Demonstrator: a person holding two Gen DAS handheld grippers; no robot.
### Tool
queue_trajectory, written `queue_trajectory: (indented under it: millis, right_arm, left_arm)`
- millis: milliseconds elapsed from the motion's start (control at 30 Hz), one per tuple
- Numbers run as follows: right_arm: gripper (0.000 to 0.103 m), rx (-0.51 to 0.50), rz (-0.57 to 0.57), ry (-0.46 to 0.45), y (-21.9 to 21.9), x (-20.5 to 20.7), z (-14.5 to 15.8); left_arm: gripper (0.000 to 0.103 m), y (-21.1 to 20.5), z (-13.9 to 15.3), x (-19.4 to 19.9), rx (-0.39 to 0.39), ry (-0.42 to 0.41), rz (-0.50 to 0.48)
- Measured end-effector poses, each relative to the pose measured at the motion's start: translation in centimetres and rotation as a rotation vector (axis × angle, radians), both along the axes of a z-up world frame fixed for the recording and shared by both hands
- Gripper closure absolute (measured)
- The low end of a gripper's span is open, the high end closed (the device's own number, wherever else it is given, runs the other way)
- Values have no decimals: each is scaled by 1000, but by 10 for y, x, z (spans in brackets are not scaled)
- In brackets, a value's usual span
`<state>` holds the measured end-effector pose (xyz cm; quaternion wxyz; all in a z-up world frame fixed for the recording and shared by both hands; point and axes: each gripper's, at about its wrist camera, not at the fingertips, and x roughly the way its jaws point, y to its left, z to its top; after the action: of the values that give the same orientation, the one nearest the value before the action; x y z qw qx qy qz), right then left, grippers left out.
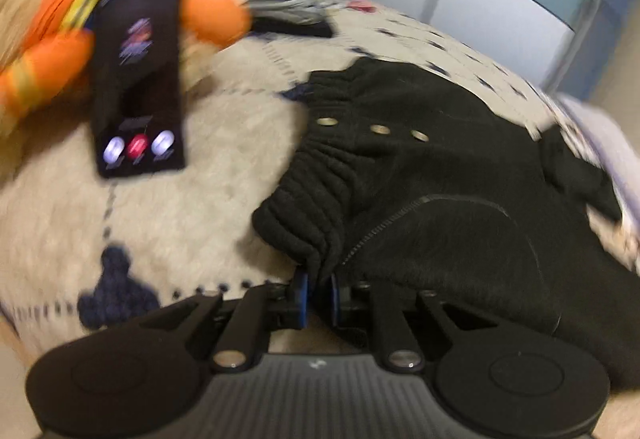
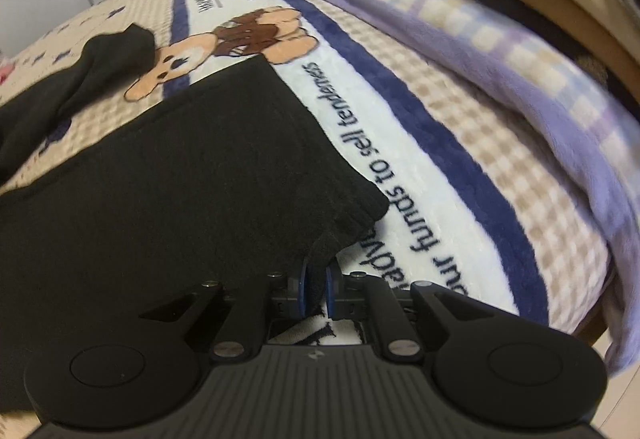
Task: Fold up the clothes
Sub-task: 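Open the right gripper to release the sleeve and withdraw both grippers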
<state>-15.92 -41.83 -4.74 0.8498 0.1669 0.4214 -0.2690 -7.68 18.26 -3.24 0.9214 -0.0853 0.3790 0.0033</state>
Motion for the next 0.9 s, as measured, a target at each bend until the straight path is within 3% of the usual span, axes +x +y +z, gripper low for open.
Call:
queue_trajectory:
  millis: [33, 100, 133, 200, 333, 567, 733, 900]
  right_arm:
    - [92, -11, 9, -2, 1, -1, 1]
    - [79, 6, 4, -19, -3, -4, 4]
    - [77, 27, -9, -30, -7, -6, 6]
    - [69, 64, -37, -50, -15, -10, 11]
    - [68, 63, -56, -92, -24, -6, 22]
    - [67, 16, -33, -149, -38, 30, 35]
    - [67, 28, -3, -218, -51, 54, 40]
    - [67, 77, 43, -259, -59, 78, 30]
  left_arm:
    - [84, -6, 2, -2, 50, -15, -27]
    - [73, -12, 8, -9, 110, -48, -45]
    - [64, -13, 12, -12, 123, -63, -45]
    - [62, -17, 21, -19, 144, -108, -58]
    - [61, -39, 34, -25, 183, -181, -143]
    - [59, -79, 41, -14, 163, -235, -335]
    - [53, -103, 49, 17, 76, -236, -465]
    - [50, -133, 47, 60, 40, -254, -596]
